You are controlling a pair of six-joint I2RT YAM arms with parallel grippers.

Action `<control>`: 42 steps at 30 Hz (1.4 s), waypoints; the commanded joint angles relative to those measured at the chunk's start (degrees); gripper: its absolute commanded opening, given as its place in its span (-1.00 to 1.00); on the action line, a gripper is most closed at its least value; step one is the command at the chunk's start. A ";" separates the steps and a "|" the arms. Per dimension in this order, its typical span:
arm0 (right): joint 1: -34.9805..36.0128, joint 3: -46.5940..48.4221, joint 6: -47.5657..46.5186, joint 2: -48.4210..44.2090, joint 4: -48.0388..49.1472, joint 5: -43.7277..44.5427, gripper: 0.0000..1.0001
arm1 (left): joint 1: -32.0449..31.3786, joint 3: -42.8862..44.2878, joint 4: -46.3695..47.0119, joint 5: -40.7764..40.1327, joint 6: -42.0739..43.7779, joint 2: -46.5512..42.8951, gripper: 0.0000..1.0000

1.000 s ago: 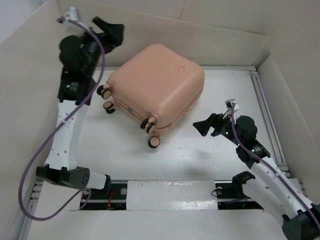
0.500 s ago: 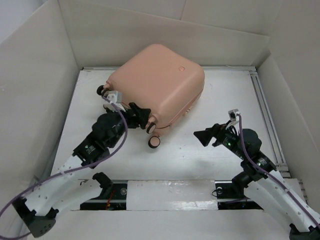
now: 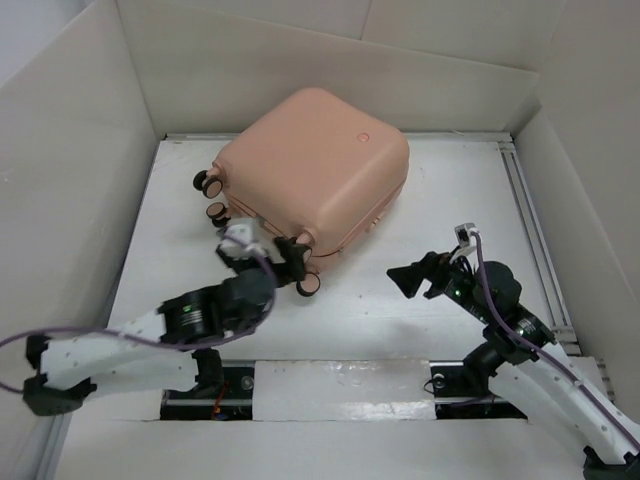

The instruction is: Pack the luggage

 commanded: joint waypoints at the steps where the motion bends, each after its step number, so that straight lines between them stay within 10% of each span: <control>1: 1.27 -1.08 1.02 -1.25 3.15 -0.61 0.96 | 2.14 -11.39 1.36 2.34 -6.84 -15.09 0.66; 8: 5.04 -5.67 3.31 2.69 13.60 -5.44 0.35 | 2.14 -12.03 -4.89 1.20 -12.84 -5.66 0.86; 18: 9.44 -5.67 2.78 10.61 17.83 -3.43 0.54 | 3.18 -8.68 -3.41 -1.54 -9.59 2.28 0.98; 22: 10.49 -5.67 2.78 10.61 17.83 -2.82 0.68 | 24.78 -17.28 11.43 22.18 1.12 -5.86 0.98; 42: 13.39 -4.09 2.78 19.92 23.19 -1.50 0.70 | 24.81 -7.80 12.60 24.31 8.78 4.91 0.78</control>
